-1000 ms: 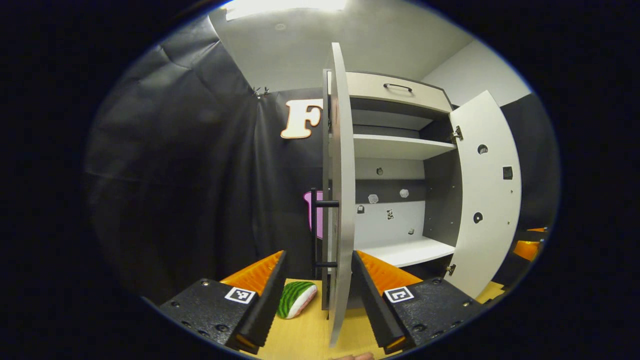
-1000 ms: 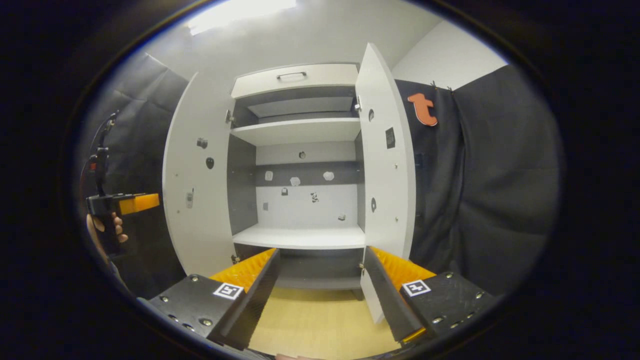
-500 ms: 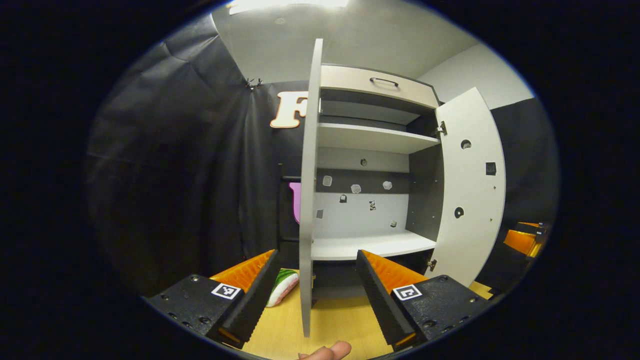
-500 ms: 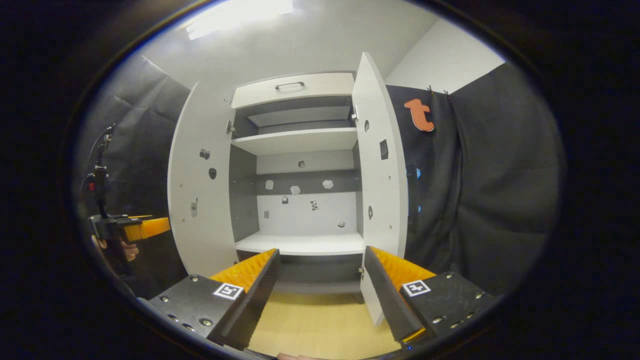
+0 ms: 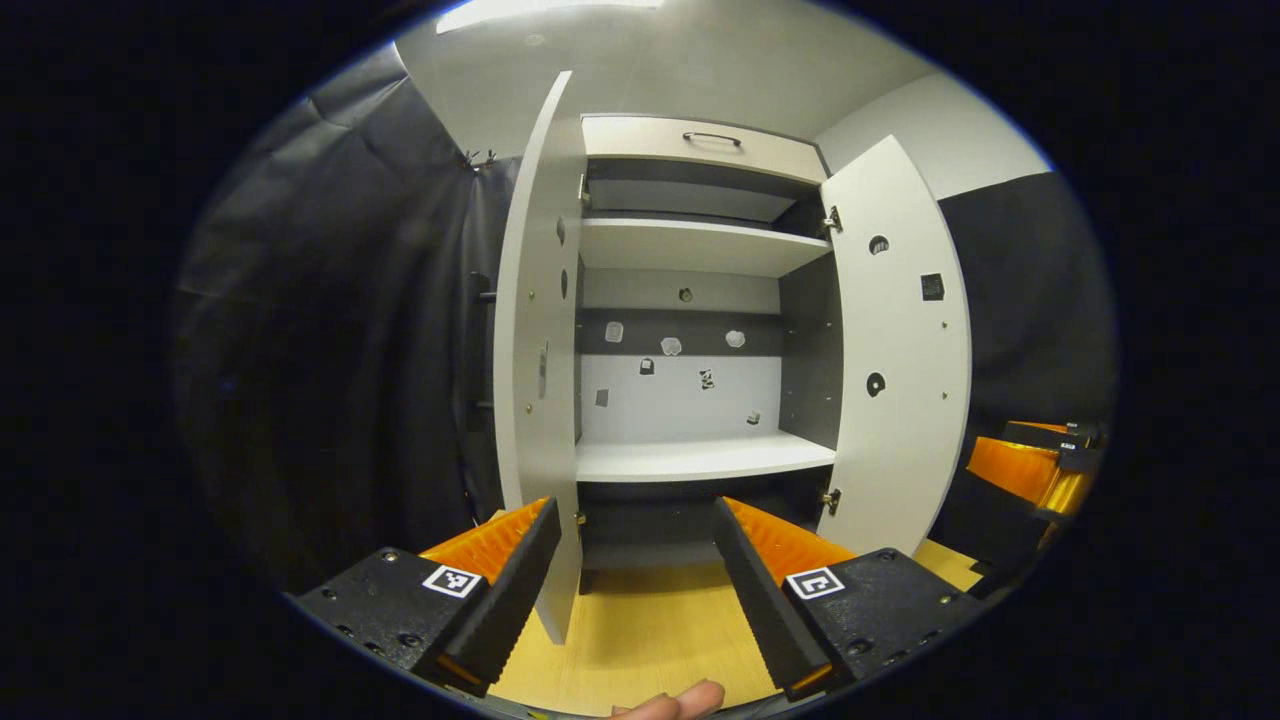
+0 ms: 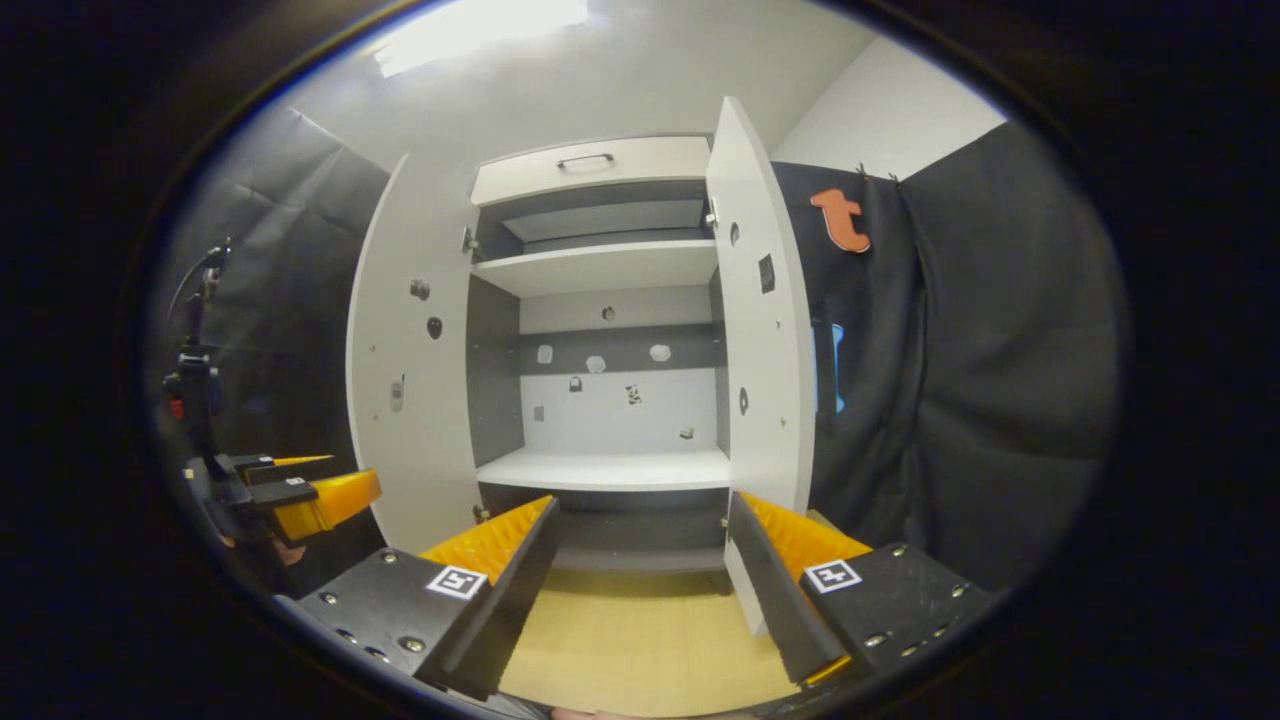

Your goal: Open the right door of the double-door shoe cabinet with the right hand, and open the left door with the left hand.

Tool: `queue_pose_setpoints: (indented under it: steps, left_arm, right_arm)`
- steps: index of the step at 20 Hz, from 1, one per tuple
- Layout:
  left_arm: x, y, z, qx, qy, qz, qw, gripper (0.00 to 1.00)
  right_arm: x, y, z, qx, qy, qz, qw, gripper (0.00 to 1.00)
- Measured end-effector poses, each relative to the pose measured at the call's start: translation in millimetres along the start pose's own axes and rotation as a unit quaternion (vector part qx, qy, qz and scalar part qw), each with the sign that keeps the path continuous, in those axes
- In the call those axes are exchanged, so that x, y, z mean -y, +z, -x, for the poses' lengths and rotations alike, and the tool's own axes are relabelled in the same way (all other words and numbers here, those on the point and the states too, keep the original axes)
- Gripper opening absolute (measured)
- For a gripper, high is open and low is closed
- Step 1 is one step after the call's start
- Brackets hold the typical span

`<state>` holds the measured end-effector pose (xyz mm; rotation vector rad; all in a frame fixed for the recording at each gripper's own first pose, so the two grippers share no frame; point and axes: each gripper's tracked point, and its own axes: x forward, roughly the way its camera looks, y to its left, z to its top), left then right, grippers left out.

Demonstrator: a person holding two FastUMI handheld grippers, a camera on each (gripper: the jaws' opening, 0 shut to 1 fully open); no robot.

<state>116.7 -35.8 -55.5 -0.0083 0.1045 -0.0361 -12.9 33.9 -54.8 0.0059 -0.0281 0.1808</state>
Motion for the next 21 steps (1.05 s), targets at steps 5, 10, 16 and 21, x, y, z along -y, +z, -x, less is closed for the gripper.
queue_pose_setpoints:
  steps: [5, 10, 16, 21]
  left_arm:
    - [11.9, -4.5, 2.3, 0.008, -0.002, 0.021, 1.000, 0.90]
    - [10.8, -7.4, 4.7, 0.003, 0.002, 0.015, 1.000, 0.95]
    - [9.7, -9.9, 3.5, 0.000, 0.002, 0.015, 1.000, 0.95]
    - [7.5, -9.6, 4.9, 0.000, 0.001, 0.011, 1.000, 0.95]
  right_arm:
    - [-6.9, -12.9, 2.7, -0.007, 0.011, 0.007, 1.000, 1.00]
    - [-4.9, -20.0, -1.7, -0.016, 0.009, 0.009, 1.000, 1.00]
    - [3.6, -17.1, 0.9, -0.010, -0.003, 0.004, 1.000, 0.99]
    - [5.0, -13.6, 6.3, -0.004, -0.005, 0.000, 1.000, 1.00]
